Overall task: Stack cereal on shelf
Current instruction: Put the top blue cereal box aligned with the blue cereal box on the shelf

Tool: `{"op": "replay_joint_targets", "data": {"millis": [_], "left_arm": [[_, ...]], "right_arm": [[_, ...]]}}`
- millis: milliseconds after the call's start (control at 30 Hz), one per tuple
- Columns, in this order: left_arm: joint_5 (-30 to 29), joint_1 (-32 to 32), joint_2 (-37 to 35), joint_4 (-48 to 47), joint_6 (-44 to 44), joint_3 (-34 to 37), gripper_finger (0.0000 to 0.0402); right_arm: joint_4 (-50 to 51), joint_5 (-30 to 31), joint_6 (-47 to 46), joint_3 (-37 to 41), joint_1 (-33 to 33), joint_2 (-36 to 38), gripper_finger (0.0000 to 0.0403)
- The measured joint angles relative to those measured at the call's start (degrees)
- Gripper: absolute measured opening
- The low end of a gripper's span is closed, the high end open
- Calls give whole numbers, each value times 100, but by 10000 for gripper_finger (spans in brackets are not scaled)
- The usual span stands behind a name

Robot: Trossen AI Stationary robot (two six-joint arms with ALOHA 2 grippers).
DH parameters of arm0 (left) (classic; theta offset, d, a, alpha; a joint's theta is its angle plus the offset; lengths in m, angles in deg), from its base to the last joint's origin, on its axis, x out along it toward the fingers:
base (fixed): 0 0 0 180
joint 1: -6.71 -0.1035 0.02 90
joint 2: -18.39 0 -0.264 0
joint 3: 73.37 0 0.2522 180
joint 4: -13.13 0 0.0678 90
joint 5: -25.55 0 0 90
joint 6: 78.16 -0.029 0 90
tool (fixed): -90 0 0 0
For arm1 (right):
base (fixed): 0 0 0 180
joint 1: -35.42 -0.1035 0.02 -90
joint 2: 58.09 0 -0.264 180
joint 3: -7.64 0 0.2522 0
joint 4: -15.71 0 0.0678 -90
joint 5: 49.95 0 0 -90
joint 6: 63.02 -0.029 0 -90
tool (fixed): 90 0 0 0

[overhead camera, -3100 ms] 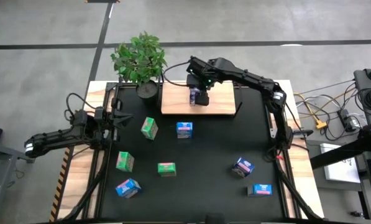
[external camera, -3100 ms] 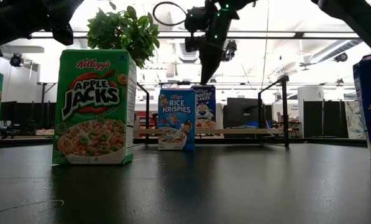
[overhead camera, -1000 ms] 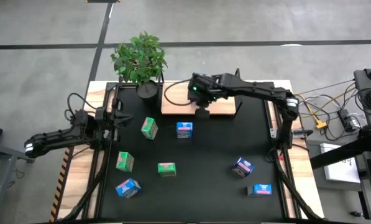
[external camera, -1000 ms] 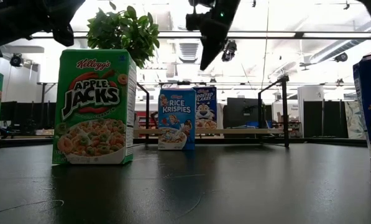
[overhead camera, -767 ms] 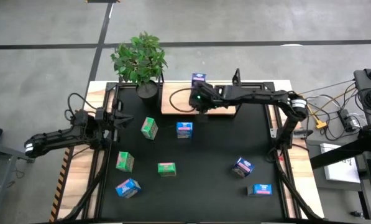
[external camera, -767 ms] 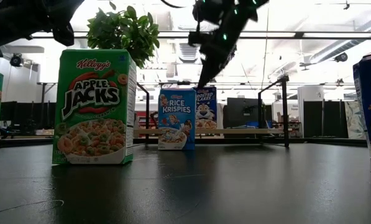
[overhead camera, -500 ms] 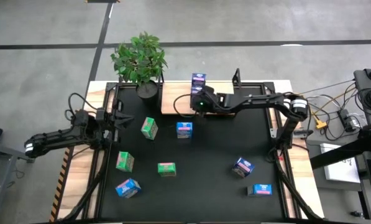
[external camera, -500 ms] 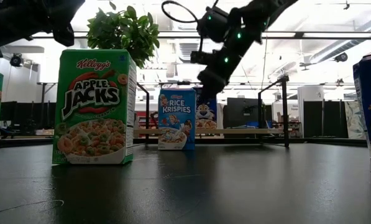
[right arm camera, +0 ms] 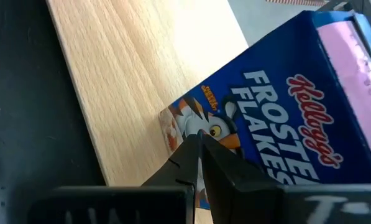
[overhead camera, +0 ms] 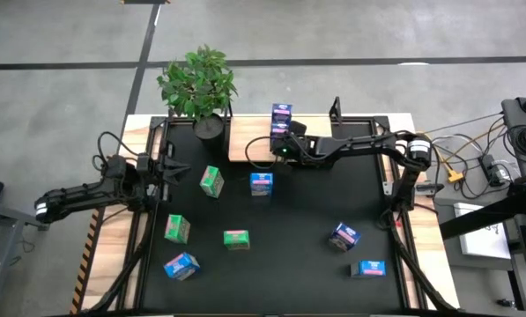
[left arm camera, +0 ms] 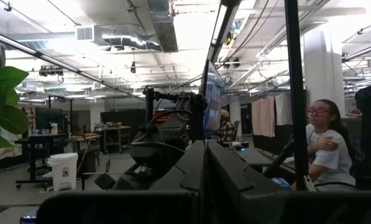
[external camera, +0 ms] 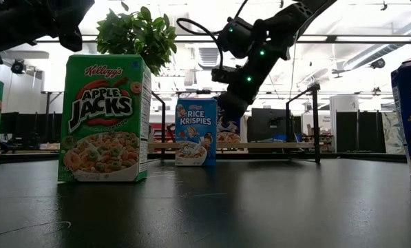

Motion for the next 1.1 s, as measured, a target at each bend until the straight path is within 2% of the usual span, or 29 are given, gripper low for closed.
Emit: {"op": "replay_joint_targets", "data": {"millis": [1100], "left_arm": [[-8, 0, 0, -15, -7, 0, 1]], "right_arm": [[-563, -2, 269, 330, 170, -9, 11]]}}
